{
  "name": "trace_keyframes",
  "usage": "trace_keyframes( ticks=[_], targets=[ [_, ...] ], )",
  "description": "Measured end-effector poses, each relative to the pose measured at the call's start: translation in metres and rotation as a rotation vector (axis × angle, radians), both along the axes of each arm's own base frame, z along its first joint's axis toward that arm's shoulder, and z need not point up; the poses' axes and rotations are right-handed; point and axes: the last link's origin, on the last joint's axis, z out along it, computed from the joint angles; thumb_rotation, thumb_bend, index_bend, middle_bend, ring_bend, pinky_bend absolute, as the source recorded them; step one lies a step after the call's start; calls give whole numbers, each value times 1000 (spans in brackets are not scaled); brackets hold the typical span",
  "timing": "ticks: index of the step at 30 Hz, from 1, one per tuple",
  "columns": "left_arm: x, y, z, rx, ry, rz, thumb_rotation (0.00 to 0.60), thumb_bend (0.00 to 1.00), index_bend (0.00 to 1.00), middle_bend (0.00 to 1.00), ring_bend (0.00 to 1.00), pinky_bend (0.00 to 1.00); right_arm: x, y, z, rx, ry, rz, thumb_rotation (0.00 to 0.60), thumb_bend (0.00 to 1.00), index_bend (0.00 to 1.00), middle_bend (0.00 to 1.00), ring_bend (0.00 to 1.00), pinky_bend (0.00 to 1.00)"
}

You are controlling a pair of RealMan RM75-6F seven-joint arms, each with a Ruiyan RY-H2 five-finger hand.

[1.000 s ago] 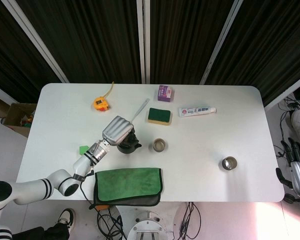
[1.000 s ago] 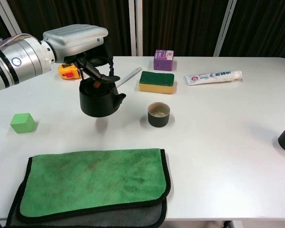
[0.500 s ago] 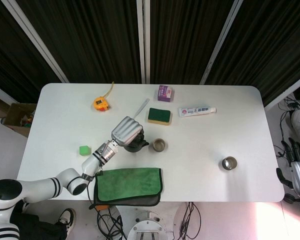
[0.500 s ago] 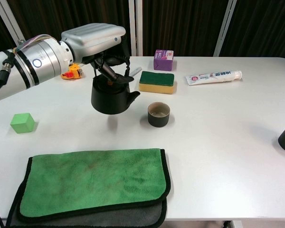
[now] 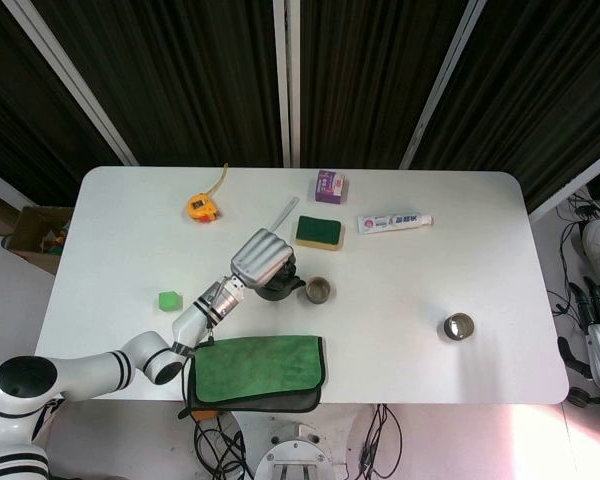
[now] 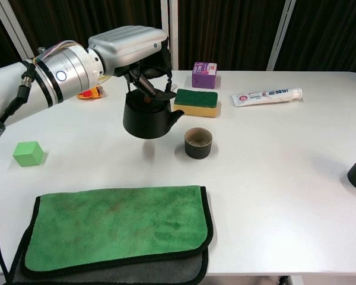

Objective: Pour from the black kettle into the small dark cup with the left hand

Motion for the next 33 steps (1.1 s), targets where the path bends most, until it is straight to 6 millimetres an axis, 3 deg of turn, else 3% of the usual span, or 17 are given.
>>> trace_keyframes(
  ticks=[33],
  targets=[
    [23,1,-23,18,56,-91,577,259,1000,1000,977,838,-11,3,3,-15,-13,-26,600,357,0,0,0,0]
  ],
)
